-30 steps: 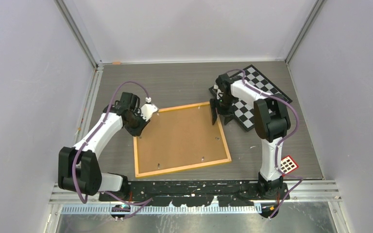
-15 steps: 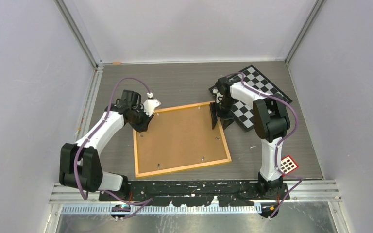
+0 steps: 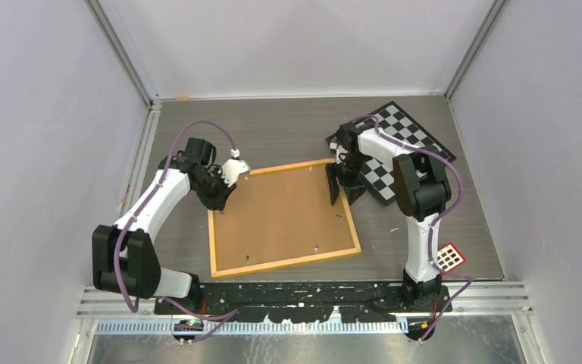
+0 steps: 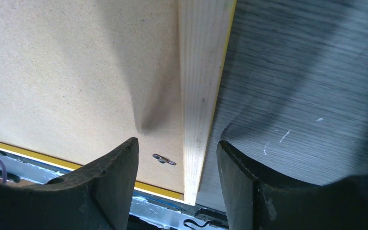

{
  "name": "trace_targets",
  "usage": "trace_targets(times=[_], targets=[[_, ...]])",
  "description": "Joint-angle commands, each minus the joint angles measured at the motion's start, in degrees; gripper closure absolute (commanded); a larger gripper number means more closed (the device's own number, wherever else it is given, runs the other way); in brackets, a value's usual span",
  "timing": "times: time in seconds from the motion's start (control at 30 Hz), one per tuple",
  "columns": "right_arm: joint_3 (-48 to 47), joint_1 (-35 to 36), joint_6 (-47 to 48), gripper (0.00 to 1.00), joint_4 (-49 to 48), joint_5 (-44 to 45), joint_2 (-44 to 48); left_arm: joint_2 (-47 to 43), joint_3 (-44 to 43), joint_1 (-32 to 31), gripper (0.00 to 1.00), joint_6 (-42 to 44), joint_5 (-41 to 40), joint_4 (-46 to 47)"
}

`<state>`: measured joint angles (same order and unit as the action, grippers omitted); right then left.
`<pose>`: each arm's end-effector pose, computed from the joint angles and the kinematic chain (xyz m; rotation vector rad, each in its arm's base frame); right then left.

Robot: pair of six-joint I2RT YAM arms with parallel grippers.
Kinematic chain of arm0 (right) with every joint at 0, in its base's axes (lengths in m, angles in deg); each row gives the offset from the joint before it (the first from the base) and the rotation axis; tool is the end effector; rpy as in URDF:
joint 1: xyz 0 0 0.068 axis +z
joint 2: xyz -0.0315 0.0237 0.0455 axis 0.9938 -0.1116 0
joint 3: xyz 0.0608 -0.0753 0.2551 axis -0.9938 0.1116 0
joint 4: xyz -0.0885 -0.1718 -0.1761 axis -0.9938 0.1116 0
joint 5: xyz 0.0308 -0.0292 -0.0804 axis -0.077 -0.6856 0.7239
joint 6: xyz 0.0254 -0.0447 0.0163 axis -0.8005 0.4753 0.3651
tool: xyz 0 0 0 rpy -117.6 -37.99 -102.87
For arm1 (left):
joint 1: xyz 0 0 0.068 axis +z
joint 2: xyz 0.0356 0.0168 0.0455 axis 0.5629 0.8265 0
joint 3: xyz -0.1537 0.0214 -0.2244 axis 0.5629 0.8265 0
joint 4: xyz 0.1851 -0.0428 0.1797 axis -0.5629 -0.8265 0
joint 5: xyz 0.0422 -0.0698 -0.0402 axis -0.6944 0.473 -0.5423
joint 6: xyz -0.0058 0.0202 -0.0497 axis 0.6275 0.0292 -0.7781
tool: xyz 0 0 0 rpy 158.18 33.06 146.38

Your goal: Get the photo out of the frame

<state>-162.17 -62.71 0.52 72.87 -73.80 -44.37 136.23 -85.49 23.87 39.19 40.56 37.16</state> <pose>0.3582 0.1471 0.1576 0.3040 -3.0055 -0.3938 0.2458 -0.0565 0.2466 1.1971 2.4465 -0.3149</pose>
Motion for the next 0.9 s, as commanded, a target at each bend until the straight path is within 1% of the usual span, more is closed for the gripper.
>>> trace_targets(times=[0.0,0.23,0.47,0.5,0.7,0.87], targets=[[-1.6,0.8,1.1,0.35,1.1,-0.6,-0.3,2.9,-0.9,0.2,1.00,2.3,-2.2,-0.4],[-1.9,1.3,1.6,0.35,1.3,0.6,-0.9,5.4,-1.3,0.2,1.00,2.5,-4.3,2.4],[-2.1,2.0,1.2,0.36,0.6,3.3,-1.4,5.1,-1.2,0.2,1.00,-0.4,-8.3,9.3],[-2.3,2.1,1.2,0.37,0.4,3.5,-1.5,5.0,-1.5,0.2,1.00,-0.9,-8.4,10.1],[-2.3,2.5,1.3,0.40,-0.4,4.8,-1.7,4.4,-5.4,0.1,1.00,-3.2,-1.3,10.1],[-2.3,2.6,1.4,0.42,-1.1,5.7,-1.9,7.5,-10.1,-0.5,1.00,-5.9,1.3,11.6]])
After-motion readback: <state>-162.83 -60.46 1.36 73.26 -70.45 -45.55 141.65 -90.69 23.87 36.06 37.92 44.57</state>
